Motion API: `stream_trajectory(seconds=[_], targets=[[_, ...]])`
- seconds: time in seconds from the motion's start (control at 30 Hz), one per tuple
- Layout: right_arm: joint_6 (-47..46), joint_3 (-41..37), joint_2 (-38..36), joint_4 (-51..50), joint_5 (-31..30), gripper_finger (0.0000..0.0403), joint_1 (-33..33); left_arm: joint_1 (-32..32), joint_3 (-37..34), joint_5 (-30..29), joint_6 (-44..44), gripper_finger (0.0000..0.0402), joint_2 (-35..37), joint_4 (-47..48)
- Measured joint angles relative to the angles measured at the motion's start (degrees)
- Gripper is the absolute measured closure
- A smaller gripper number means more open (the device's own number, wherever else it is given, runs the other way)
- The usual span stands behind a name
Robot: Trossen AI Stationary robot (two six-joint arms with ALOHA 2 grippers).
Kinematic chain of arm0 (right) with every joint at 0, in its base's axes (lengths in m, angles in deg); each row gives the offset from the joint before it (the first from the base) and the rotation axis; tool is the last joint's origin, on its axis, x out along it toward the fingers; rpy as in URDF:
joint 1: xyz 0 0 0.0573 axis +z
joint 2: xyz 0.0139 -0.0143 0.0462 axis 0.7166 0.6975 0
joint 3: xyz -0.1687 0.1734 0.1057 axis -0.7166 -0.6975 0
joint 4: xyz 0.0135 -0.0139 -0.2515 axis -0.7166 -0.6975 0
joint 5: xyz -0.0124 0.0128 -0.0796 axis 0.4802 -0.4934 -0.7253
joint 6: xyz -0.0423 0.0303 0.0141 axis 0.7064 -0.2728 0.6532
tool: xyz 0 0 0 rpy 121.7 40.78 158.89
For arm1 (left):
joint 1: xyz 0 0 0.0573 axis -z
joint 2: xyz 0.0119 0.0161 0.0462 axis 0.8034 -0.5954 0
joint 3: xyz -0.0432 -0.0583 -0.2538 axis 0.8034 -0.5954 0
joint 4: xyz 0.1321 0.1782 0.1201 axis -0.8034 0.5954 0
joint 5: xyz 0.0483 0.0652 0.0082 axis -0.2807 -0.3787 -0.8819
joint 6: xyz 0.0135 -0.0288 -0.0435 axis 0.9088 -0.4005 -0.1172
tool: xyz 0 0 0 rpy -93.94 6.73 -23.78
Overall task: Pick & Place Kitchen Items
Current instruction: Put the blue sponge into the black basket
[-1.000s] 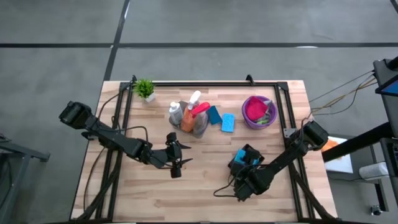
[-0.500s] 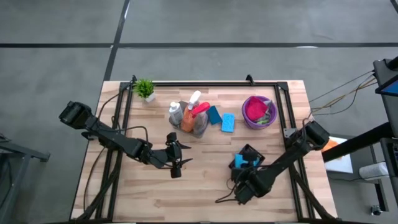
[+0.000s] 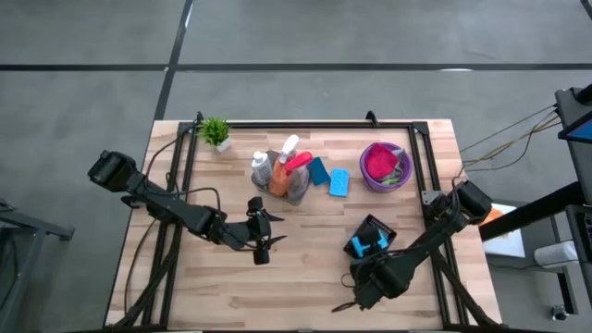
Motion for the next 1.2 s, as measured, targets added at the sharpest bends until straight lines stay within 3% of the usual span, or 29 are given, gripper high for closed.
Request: stream_trajectory(seconds=[0.23,0.5,1.2], targets=[[5.27,-0.27,0.00,-0.13,3.00,0.0385,0.27,0.00,0.00,0.00,0.00,0.0171,0.00,0.60],[3.89,-0.31,0.00,0.00,8.82,0.0385,0.25,0.00,0.00,0.00,0.00,0.0171,0.00,0.67],[0.72,-0.31,0.00,-1.47,11.69,0.0385,0.25,-0.04,0.00,0.02,-0.06,0.0171,0.00,0.60]])
